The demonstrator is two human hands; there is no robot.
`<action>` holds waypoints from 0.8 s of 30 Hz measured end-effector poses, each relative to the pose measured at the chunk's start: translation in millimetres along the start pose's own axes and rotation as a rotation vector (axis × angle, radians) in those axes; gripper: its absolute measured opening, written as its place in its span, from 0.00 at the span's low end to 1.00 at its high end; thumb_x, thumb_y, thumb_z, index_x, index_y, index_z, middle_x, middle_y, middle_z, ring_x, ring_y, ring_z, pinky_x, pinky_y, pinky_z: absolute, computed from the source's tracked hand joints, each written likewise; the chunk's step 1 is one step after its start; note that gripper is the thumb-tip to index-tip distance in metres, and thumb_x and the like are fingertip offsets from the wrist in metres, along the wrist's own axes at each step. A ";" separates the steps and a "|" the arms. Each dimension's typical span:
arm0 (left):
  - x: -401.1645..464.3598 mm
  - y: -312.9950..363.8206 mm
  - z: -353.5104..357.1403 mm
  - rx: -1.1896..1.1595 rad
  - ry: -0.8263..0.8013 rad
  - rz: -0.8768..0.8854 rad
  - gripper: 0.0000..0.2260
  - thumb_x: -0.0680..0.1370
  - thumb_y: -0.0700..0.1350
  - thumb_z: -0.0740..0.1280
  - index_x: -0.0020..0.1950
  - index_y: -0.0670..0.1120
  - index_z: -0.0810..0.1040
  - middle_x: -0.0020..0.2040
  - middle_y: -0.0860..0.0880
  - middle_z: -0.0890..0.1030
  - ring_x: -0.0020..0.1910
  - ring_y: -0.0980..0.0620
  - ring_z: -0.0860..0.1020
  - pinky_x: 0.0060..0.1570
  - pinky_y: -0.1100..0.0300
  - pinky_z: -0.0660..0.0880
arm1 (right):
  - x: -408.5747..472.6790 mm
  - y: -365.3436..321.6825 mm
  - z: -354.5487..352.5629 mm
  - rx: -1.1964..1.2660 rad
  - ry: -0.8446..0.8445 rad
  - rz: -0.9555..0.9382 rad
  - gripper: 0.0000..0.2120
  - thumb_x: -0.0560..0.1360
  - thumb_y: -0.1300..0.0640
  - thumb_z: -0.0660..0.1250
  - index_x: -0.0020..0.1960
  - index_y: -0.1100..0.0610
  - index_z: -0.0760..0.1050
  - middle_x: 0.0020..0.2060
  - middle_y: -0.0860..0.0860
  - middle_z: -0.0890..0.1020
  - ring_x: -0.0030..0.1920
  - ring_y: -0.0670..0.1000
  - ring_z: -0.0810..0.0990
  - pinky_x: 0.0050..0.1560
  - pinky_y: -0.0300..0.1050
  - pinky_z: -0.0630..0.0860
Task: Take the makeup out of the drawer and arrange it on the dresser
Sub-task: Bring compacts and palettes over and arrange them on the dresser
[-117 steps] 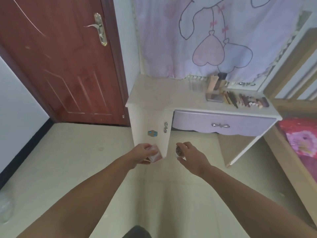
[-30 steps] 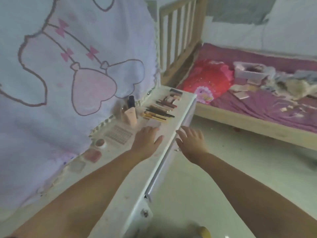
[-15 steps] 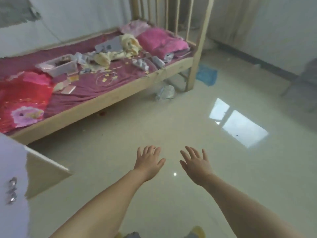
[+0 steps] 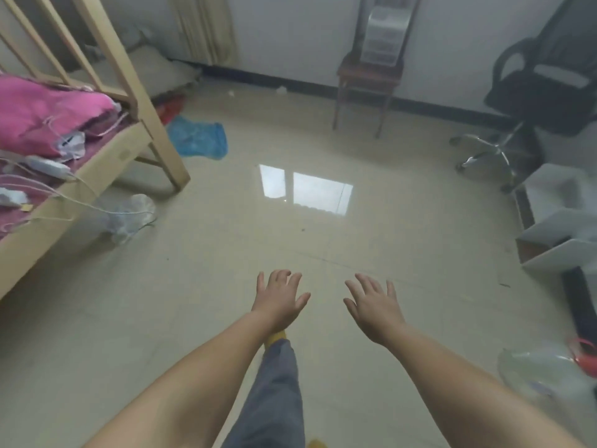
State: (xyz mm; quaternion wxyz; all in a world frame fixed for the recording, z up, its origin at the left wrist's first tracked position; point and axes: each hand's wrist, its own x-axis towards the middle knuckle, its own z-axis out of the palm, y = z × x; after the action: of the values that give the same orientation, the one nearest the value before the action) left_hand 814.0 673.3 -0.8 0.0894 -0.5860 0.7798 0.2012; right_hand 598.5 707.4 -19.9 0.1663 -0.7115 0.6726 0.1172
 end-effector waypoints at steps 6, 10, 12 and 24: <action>132.2 -13.2 -49.1 0.063 -0.044 0.076 0.23 0.81 0.58 0.50 0.73 0.50 0.57 0.73 0.46 0.61 0.73 0.47 0.55 0.72 0.42 0.44 | 109.1 31.4 -46.1 0.047 0.042 0.119 0.24 0.81 0.44 0.44 0.75 0.48 0.53 0.76 0.49 0.55 0.76 0.49 0.52 0.72 0.60 0.46; 224.0 -23.1 -97.7 0.139 -0.068 0.130 0.23 0.81 0.58 0.49 0.73 0.50 0.57 0.72 0.46 0.62 0.73 0.47 0.56 0.72 0.42 0.45 | 185.2 47.8 -89.5 0.119 0.067 0.218 0.23 0.81 0.44 0.44 0.75 0.48 0.54 0.76 0.49 0.56 0.75 0.48 0.53 0.72 0.59 0.48; 268.8 -20.8 -120.4 0.144 -0.070 0.135 0.23 0.81 0.58 0.49 0.73 0.50 0.58 0.72 0.46 0.62 0.73 0.47 0.57 0.71 0.42 0.46 | 217.3 60.4 -108.4 0.146 0.062 0.243 0.23 0.81 0.44 0.44 0.75 0.48 0.53 0.76 0.49 0.55 0.75 0.48 0.53 0.72 0.59 0.48; 568.5 78.2 -217.6 0.126 -0.006 0.210 0.23 0.80 0.60 0.49 0.72 0.50 0.59 0.71 0.47 0.64 0.71 0.47 0.60 0.72 0.41 0.48 | 454.9 240.9 -229.4 0.158 0.089 0.292 0.23 0.81 0.44 0.45 0.75 0.49 0.54 0.76 0.50 0.57 0.75 0.50 0.56 0.72 0.61 0.47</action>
State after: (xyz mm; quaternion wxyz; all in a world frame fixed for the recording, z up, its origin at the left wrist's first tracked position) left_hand 591.8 101.3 -1.2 0.1066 -0.4936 0.8478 0.1618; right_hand 376.3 189.8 -6.1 0.1731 -0.5953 0.7827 0.0553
